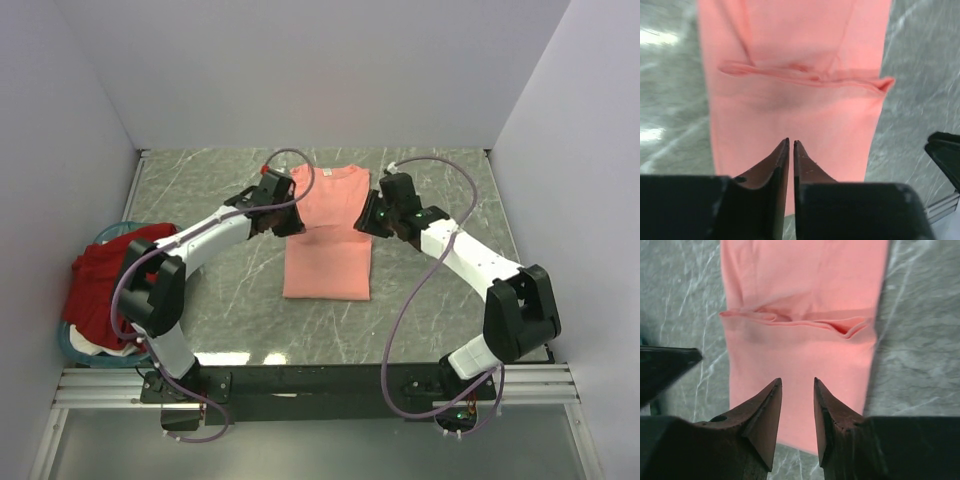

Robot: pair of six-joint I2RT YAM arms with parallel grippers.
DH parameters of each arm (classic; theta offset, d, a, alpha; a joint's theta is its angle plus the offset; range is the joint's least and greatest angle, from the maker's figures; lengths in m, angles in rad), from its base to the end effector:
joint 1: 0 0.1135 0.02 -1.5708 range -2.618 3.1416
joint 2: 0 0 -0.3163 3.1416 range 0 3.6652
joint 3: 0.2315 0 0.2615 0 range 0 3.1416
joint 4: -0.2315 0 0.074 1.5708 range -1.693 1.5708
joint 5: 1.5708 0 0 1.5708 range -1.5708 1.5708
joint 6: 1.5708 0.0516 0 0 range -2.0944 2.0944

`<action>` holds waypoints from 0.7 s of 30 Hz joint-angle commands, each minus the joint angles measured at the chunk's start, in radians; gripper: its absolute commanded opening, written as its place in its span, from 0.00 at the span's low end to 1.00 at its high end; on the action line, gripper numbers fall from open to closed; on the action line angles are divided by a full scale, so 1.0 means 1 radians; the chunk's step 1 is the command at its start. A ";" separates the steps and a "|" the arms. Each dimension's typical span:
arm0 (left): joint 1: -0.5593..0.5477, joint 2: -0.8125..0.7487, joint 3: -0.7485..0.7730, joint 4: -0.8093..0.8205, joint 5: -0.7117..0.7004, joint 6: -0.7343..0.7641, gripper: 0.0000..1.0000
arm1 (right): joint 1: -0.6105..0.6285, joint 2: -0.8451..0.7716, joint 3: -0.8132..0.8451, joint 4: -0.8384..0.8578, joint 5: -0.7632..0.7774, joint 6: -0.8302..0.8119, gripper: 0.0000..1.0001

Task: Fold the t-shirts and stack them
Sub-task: Fold the tshirt

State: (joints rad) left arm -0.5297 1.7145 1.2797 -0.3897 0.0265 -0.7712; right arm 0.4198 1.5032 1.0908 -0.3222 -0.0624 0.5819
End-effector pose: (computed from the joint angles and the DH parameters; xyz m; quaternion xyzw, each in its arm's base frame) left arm 0.3502 -0.2067 0.2815 -0.1074 0.9249 -0.2306 0.2826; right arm 0.3174 0.1452 0.2979 0.0613 0.9114 0.2199 0.3423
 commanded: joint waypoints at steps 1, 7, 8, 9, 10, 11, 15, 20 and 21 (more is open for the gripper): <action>-0.065 0.045 0.021 0.023 0.024 0.010 0.12 | 0.040 0.026 0.007 0.012 0.035 -0.017 0.38; -0.090 0.199 0.167 -0.017 0.044 0.044 0.01 | 0.047 0.173 0.105 -0.015 0.052 -0.048 0.34; -0.090 0.220 0.188 -0.027 0.046 0.052 0.01 | 0.045 0.196 0.138 -0.026 0.055 -0.054 0.34; -0.089 0.241 0.231 -0.043 0.036 0.067 0.01 | 0.040 0.218 0.155 -0.032 0.059 -0.063 0.34; -0.084 0.282 0.253 -0.054 0.035 0.073 0.01 | 0.042 0.263 0.171 -0.038 0.061 -0.070 0.34; -0.081 0.304 0.273 -0.063 0.033 0.079 0.01 | 0.039 0.288 0.211 -0.054 0.061 -0.074 0.33; -0.049 0.384 0.342 -0.087 0.033 0.090 0.01 | 0.014 0.400 0.293 -0.095 0.090 -0.085 0.33; -0.024 0.438 0.334 -0.089 0.029 0.104 0.01 | -0.013 0.479 0.311 -0.101 0.082 -0.083 0.32; -0.023 0.441 0.322 -0.086 0.032 0.101 0.01 | -0.015 0.488 0.313 -0.101 0.082 -0.083 0.32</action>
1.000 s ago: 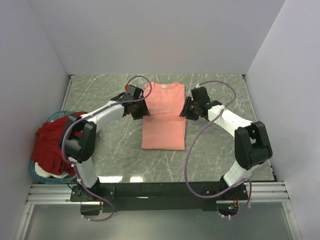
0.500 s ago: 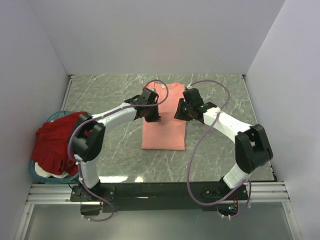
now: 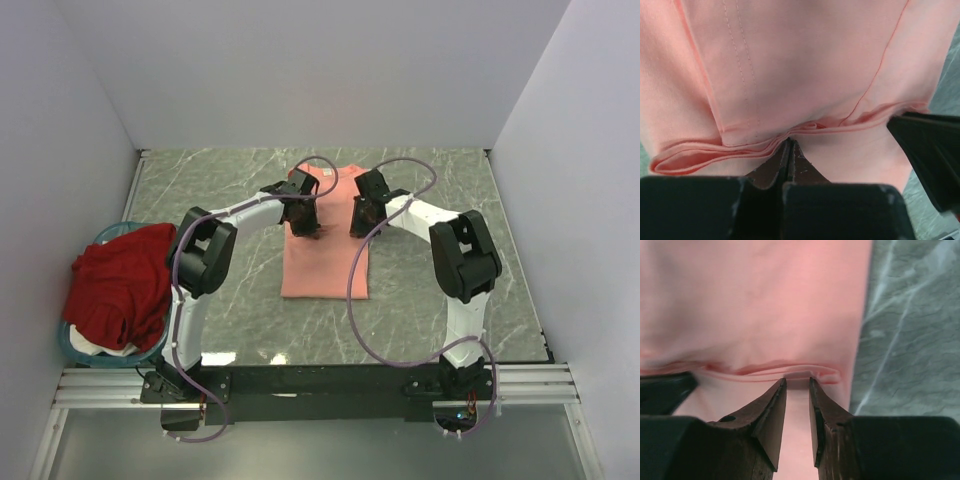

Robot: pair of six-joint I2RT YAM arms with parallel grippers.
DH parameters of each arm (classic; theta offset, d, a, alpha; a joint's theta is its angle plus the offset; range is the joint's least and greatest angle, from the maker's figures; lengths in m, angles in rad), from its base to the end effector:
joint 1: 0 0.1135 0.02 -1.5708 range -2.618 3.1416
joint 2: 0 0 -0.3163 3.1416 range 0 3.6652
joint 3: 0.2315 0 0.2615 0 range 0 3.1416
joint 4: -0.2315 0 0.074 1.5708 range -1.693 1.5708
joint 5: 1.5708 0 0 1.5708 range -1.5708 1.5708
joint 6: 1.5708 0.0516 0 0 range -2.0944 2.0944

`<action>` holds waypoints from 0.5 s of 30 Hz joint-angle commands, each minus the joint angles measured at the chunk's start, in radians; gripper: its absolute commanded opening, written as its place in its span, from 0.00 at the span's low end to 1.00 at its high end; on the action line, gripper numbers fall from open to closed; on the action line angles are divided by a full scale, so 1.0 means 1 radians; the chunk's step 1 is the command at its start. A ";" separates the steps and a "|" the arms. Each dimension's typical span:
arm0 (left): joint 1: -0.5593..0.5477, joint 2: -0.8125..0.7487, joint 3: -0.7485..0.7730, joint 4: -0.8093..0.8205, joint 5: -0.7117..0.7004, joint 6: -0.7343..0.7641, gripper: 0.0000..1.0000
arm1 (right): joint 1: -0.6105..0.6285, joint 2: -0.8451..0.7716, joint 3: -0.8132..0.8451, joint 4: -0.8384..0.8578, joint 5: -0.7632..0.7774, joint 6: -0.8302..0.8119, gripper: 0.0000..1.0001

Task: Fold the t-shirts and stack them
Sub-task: Fold the tshirt

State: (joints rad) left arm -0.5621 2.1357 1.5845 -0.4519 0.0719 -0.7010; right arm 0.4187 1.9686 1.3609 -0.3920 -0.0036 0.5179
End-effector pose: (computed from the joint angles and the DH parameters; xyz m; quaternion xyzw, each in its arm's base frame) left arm 0.4254 -0.2723 0.1927 -0.0565 0.9578 -0.1931 0.2055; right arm 0.4144 0.1846 0.2034 0.0471 0.9584 0.1287 0.2506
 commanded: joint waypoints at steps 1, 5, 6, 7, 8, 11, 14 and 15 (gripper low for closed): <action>0.016 0.021 0.008 -0.015 -0.009 0.028 0.01 | -0.020 0.033 0.043 -0.031 0.014 -0.021 0.32; 0.030 0.004 -0.020 0.004 0.012 0.023 0.01 | -0.043 0.038 0.034 -0.025 0.007 -0.018 0.32; 0.031 -0.005 -0.015 0.002 0.019 0.027 0.01 | -0.047 0.032 0.030 -0.022 -0.015 -0.018 0.32; 0.033 -0.010 -0.011 0.001 0.026 0.031 0.01 | -0.052 0.026 0.029 -0.024 -0.018 -0.016 0.32; 0.033 -0.019 -0.003 0.002 0.038 0.034 0.02 | -0.058 0.019 0.027 -0.025 -0.019 -0.018 0.32; 0.036 -0.066 0.012 0.012 0.054 0.044 0.07 | -0.066 -0.016 0.026 -0.033 -0.022 -0.019 0.32; 0.050 -0.120 0.008 0.016 0.052 0.044 0.10 | -0.069 -0.074 0.020 -0.044 -0.024 -0.015 0.32; 0.063 -0.147 -0.003 0.024 0.052 0.034 0.11 | -0.069 -0.108 0.017 -0.045 -0.029 -0.013 0.32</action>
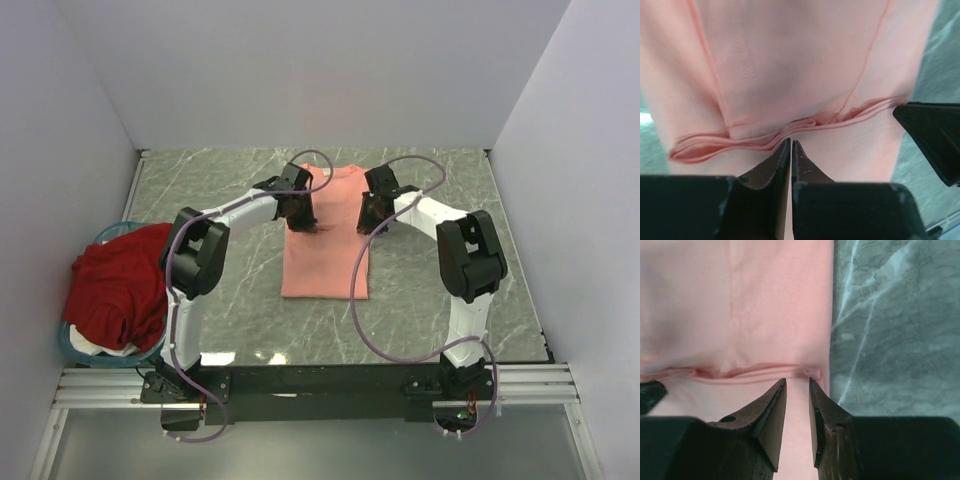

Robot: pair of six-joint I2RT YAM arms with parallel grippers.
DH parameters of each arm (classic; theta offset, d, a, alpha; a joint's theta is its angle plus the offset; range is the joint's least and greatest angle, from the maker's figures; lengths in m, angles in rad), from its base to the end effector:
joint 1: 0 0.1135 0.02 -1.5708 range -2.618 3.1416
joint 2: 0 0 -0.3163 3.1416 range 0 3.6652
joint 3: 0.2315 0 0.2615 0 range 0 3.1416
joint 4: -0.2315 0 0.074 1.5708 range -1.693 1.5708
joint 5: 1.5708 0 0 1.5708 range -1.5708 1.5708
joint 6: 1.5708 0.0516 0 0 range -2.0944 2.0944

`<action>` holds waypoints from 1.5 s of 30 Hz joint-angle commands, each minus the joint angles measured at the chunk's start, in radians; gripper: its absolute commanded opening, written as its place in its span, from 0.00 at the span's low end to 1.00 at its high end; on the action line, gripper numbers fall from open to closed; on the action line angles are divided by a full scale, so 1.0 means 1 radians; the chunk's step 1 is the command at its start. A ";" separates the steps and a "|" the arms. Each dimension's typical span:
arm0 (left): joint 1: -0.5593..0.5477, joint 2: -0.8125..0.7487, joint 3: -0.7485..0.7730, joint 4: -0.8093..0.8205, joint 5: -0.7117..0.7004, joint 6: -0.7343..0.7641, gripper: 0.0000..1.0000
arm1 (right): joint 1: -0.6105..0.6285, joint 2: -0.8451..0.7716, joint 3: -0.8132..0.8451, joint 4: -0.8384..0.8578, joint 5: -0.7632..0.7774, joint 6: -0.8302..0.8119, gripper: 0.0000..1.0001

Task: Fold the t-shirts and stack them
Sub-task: Fold the tshirt

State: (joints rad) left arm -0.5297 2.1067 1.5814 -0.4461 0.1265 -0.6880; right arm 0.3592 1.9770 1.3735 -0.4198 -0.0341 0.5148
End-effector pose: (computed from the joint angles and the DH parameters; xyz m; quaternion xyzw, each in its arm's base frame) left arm 0.4303 -0.2595 0.2064 -0.0568 0.9520 -0.2181 0.2072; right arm 0.4244 0.1612 0.2018 0.0702 0.9601 0.1293 0.2380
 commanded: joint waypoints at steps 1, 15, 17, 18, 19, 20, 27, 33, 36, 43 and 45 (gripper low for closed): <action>0.040 -0.131 -0.014 0.027 0.001 0.013 0.11 | -0.009 -0.133 -0.007 -0.017 -0.001 -0.006 0.32; 0.094 -0.129 -0.124 0.072 0.030 -0.005 0.07 | 0.015 -0.236 -0.146 0.073 -0.084 0.054 0.33; 0.096 -0.117 -0.121 0.061 0.016 -0.002 0.07 | 0.015 -0.224 -0.155 0.078 -0.085 0.056 0.32; 0.097 -0.103 -0.121 0.060 0.012 -0.002 0.06 | 0.015 -0.213 -0.162 0.082 -0.089 0.057 0.32; 0.097 -0.097 -0.124 0.057 0.009 -0.004 0.06 | 0.014 -0.208 -0.177 0.091 -0.090 0.059 0.32; 0.102 -0.084 -0.130 0.057 0.002 -0.008 0.06 | 0.015 -0.201 -0.188 0.098 -0.090 0.065 0.32; 0.109 -0.044 -0.155 0.063 0.001 -0.015 0.06 | 0.015 -0.184 -0.295 0.167 -0.110 0.082 0.32; 0.111 -0.097 -0.141 0.047 0.002 -0.008 0.10 | 0.015 -0.213 -0.286 0.136 -0.086 0.068 0.32; 0.111 -0.154 -0.130 0.026 -0.007 -0.002 0.15 | 0.015 -0.270 -0.281 0.102 -0.058 0.064 0.32; 0.067 -0.376 -0.337 0.070 -0.011 -0.061 0.26 | 0.049 -0.435 -0.405 0.131 -0.063 0.097 0.32; 0.021 -0.451 -0.406 0.113 -0.016 -0.090 0.25 | 0.096 -0.480 -0.459 0.148 -0.047 0.106 0.32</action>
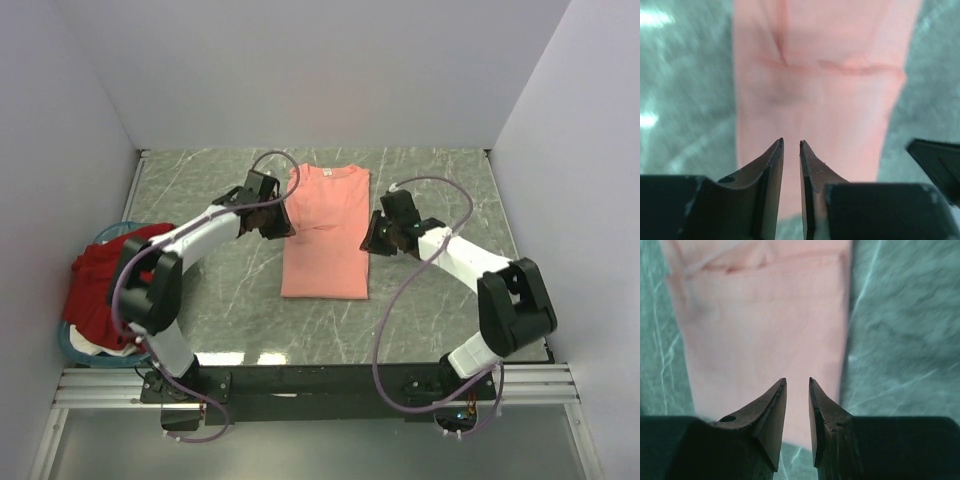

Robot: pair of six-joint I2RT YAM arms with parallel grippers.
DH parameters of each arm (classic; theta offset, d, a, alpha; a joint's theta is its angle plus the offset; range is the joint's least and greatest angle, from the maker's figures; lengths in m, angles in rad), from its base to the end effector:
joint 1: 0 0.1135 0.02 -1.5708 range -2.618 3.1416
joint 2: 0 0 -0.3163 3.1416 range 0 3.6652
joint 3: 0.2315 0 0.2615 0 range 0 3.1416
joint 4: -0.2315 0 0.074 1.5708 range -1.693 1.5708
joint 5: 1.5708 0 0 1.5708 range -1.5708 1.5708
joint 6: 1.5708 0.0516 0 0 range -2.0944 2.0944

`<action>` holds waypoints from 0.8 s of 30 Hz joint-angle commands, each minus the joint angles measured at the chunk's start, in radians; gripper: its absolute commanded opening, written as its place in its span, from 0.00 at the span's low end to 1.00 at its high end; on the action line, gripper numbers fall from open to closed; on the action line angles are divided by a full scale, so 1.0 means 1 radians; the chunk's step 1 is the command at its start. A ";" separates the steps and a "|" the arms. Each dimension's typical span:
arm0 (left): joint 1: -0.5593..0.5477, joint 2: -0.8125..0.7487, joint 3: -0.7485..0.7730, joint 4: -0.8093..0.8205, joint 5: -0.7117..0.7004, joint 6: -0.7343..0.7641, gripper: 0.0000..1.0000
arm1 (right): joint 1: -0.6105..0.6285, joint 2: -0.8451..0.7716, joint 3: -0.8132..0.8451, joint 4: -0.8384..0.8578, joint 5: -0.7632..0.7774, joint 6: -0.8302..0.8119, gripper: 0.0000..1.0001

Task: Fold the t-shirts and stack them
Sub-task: Fold the tshirt

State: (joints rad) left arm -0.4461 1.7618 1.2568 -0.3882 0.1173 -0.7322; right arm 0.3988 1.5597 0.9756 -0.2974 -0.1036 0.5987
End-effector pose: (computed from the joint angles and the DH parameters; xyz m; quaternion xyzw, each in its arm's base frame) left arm 0.3676 -0.1825 0.2558 -0.1149 0.9347 -0.2303 0.2451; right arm 0.3127 0.1376 0.2428 0.0764 0.9370 0.2042 0.2730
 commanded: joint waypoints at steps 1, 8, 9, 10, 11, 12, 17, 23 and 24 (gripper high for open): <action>-0.090 -0.149 -0.149 0.067 -0.011 -0.071 0.24 | 0.075 -0.084 -0.080 0.030 0.030 0.038 0.32; -0.200 -0.263 -0.408 0.207 -0.019 -0.168 0.23 | 0.167 -0.158 -0.279 0.145 0.016 0.118 0.32; -0.206 -0.262 -0.454 0.236 -0.018 -0.176 0.23 | 0.166 -0.162 -0.319 0.168 0.009 0.125 0.32; -0.213 -0.252 -0.474 0.248 -0.018 -0.188 0.22 | 0.166 -0.165 -0.334 0.173 0.012 0.128 0.32; -0.217 -0.246 -0.494 0.262 -0.015 -0.193 0.21 | 0.167 -0.165 -0.360 0.178 0.016 0.131 0.32; -0.215 -0.240 -0.529 0.290 -0.007 -0.197 0.21 | 0.166 -0.168 -0.371 0.184 0.010 0.131 0.32; -0.221 -0.258 -0.573 0.302 -0.008 -0.213 0.19 | 0.166 -0.187 -0.399 0.179 0.012 0.131 0.32; -0.221 -0.390 -0.537 0.175 -0.050 -0.187 0.24 | 0.161 -0.297 -0.409 0.101 0.047 0.128 0.32; -0.221 -0.413 -0.533 0.158 -0.062 -0.182 0.29 | 0.160 -0.343 -0.417 0.096 0.048 0.134 0.32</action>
State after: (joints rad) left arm -0.6628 1.4441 0.6968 -0.1799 0.0956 -0.9287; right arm 0.5640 1.3201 0.5751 -0.1600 -0.0910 0.7231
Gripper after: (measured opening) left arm 0.262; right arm 0.320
